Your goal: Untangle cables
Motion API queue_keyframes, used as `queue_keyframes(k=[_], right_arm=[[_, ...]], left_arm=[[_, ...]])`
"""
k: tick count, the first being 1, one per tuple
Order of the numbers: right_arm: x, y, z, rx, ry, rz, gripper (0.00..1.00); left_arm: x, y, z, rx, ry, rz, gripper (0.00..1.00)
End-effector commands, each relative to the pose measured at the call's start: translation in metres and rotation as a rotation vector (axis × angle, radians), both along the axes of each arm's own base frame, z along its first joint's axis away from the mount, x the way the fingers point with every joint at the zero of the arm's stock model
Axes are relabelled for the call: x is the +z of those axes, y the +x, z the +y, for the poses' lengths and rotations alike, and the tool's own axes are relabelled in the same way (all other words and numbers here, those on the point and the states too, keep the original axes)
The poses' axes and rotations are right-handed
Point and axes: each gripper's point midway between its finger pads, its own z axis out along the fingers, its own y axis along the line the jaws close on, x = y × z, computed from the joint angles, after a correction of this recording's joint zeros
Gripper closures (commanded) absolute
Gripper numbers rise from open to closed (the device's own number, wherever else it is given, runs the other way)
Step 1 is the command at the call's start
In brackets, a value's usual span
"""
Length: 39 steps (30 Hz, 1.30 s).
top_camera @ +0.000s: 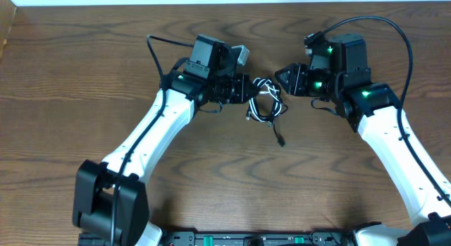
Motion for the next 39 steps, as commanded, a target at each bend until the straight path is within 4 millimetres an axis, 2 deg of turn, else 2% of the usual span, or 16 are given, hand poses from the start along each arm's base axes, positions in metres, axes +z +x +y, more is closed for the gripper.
queue_keyframes(k=[1, 6, 13, 22, 29, 33, 39], right_arm=[[0.001, -0.001, 0.005, -0.078, 0.084, 0.106, 0.67], [-0.026, -0.004, 0.012, -0.074, 0.099, 0.224, 0.69], [-0.042, 0.006, 0.019, -0.102, 0.125, 0.264, 0.69], [-0.032, 0.01, 0.028, -0.06, 0.177, 0.234, 0.68], [-0.027, 0.013, 0.015, -0.051, 0.225, 0.248, 0.67], [-0.02, 0.009, 0.016, 0.052, 0.238, 0.198, 0.65], [-0.017, 0.012, 0.022, 0.059, 0.229, 0.163, 0.64]], left_arm=[[0.007, 0.004, -0.01, 0.02, -0.094, 0.065, 0.93], [0.025, 0.004, -0.017, -0.011, -0.209, 0.087, 0.93], [0.036, -0.001, -0.017, -0.035, -0.286, 0.142, 0.93], [0.036, -0.001, -0.017, -0.01, -0.293, 0.178, 0.93], [0.035, 0.002, -0.013, 0.003, -0.291, 0.183, 0.93], [0.033, 0.0, -0.012, 0.004, -0.288, 0.193, 0.93], [0.033, 0.0, -0.012, 0.005, -0.287, 0.198, 0.92]])
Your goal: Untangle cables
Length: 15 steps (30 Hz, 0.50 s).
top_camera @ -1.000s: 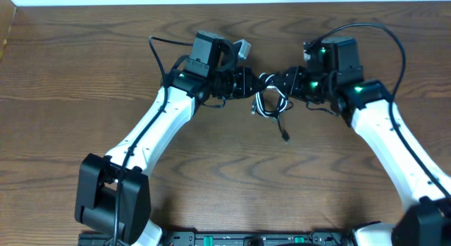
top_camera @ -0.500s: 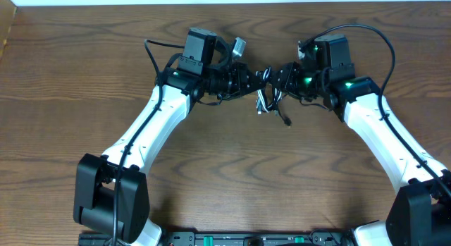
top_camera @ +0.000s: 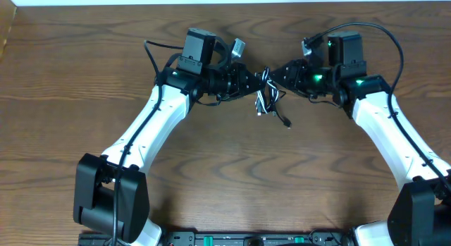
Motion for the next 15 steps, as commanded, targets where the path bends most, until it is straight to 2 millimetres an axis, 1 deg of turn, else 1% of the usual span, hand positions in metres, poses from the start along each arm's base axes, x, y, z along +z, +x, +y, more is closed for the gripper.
queue_keyframes(k=[1, 2, 6, 8, 11, 15], right_arm=[[0.008, 0.002, 0.008, 0.023, -0.004, -0.039, 0.65], [0.0, 0.002, 0.009, -0.019, -0.042, -0.009, 0.66], [-0.01, 0.002, 0.019, -0.047, -0.075, 0.011, 0.69], [-0.016, 0.004, 0.019, -0.083, -0.087, 0.038, 0.77], [-0.025, 0.01, 0.017, -0.13, -0.085, 0.071, 0.84], [-0.039, 0.017, 0.021, -0.133, -0.079, 0.091, 0.85]], left_arm=[[0.006, -0.001, -0.001, -0.005, -0.023, 0.014, 0.93], [0.006, -0.001, -0.001, 0.003, -0.025, 0.031, 0.92], [0.006, -0.002, -0.001, 0.009, -0.027, 0.043, 0.93], [0.006, -0.001, -0.001, 0.023, -0.027, 0.062, 0.93], [0.004, 0.0, -0.001, 0.057, -0.023, 0.105, 0.93], [0.005, -0.004, -0.01, 0.045, -0.024, 0.104, 0.93]])
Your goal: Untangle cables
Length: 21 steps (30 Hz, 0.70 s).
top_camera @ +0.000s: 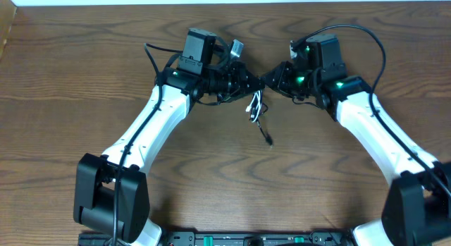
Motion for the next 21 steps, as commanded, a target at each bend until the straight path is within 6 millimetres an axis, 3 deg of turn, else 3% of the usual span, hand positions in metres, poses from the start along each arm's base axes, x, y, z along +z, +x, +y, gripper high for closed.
queue_keyframes(k=[1, 6, 12, 18, 21], right_arm=[[-0.017, 0.009, 0.001, -0.034, -0.002, 0.046, 0.86], [-0.023, 0.006, 0.012, 0.027, 0.062, 0.078, 0.87], [-0.01, 0.003, 0.003, 0.108, 0.162, 0.074, 0.84], [-0.001, 0.0, -0.014, 0.287, 0.153, -0.1, 0.76], [0.013, -0.003, -0.018, 0.444, 0.162, -0.301, 0.69]], left_arm=[[0.006, -0.004, -0.01, -0.003, -0.016, 0.019, 0.92], [0.006, -0.006, -0.013, -0.008, -0.017, 0.021, 0.92], [0.014, 0.01, -0.006, 0.051, -0.048, 0.015, 0.92], [0.032, 0.022, -0.002, 0.077, -0.129, 0.023, 0.93], [0.033, 0.021, -0.002, 0.11, -0.15, 0.103, 0.93]])
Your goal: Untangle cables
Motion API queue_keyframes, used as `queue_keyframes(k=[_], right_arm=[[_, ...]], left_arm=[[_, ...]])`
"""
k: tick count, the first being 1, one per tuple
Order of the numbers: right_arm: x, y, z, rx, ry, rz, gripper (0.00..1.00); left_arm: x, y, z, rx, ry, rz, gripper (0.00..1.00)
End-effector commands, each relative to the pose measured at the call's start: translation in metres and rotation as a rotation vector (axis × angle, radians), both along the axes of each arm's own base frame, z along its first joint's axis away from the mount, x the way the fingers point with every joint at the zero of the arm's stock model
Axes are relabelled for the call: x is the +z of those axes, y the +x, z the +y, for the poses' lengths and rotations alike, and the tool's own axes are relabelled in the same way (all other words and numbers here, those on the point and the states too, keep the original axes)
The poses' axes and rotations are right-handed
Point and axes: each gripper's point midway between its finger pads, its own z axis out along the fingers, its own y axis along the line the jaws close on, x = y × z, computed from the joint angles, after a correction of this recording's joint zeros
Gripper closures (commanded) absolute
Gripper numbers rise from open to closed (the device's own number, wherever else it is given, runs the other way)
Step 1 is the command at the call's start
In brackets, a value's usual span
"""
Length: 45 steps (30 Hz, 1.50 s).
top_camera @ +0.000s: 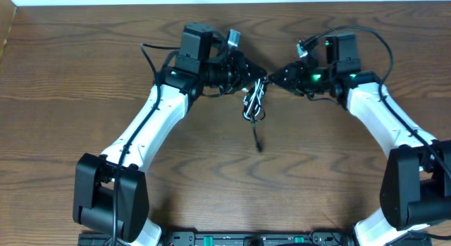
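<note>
A small bundle of black and white cables (254, 101) hangs between the two grippers at the far middle of the table, lifted off the wood. One black end with a plug (257, 145) trails down toward the table. My left gripper (255, 75) is shut on the bundle's top from the left. From the right, my right gripper (271, 77) is shut on the same knot, its tip almost touching the left one. Where exactly each finger pinches is hidden by the fingers themselves.
The brown wooden table (225, 182) spreads in front of the arms. Its far edge runs just behind both wrists. The arms' own black cables loop above each wrist, one (151, 56) at the left and one (377, 41) at the right.
The right wrist has swung back to the right and stretched out. The bundle hangs a little lower and longer, its loose plug end now further toward the front.
The bundle lay on the table between two grippers standing apart at its sides. Then both grippers had closed in on its top and it was raised. The right arm leaned left, then right again, and the cables now hang down in a longer strand.
</note>
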Motion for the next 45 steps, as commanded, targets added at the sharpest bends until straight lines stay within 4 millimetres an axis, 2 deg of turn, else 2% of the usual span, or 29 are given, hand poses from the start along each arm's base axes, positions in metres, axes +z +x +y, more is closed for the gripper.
queue_keyframes(k=[1, 3, 5, 12, 17, 21, 26, 30, 36, 41, 45], right_arm=[[0.024, -0.007, 0.002, 0.255, 0.037, -0.332, 0.64], [0.024, -0.004, -0.003, 0.294, 0.002, -0.43, 0.52], [0.024, -0.004, -0.005, 0.331, -0.024, -0.511, 0.48], [0.027, -0.007, 0.004, 0.431, -0.057, -0.68, 0.51], [0.033, -0.008, 0.023, 0.489, -0.072, -0.79, 0.45], [0.026, 0.0, 0.038, 0.488, -0.18, -0.837, 0.46], [0.028, 0.0, 0.045, 0.495, -0.185, -0.863, 0.49], [0.029, 0.004, 0.035, 0.473, -0.179, -0.849, 0.55], [0.046, 0.003, 0.015, 0.461, -0.055, -0.857, 0.59], [0.057, 0.005, -0.003, 0.446, -0.002, -0.881, 0.55], [0.076, -0.004, -0.009, 0.485, 0.112, -0.942, 0.52]], left_arm=[[0.011, -0.002, -0.001, 0.025, -0.064, 0.121, 0.93], [0.013, -0.005, -0.002, 0.031, -0.086, 0.181, 0.93], [0.015, -0.007, -0.002, 0.029, -0.107, 0.222, 0.93], [0.023, -0.017, -0.005, -0.014, -0.154, 0.295, 0.92], [0.026, -0.022, -0.007, -0.024, -0.179, 0.358, 0.92], [0.041, -0.025, -0.01, -0.073, -0.231, 0.353, 0.92], [0.047, -0.027, -0.011, -0.101, -0.249, 0.338, 0.93], [0.047, -0.024, -0.007, -0.092, -0.252, 0.338, 0.93], [0.048, -0.023, -0.003, -0.093, -0.26, 0.35, 0.93], [0.057, -0.019, 0.004, -0.104, -0.291, 0.331, 0.93], [0.062, -0.018, 0.007, -0.117, -0.305, 0.327, 0.92]])
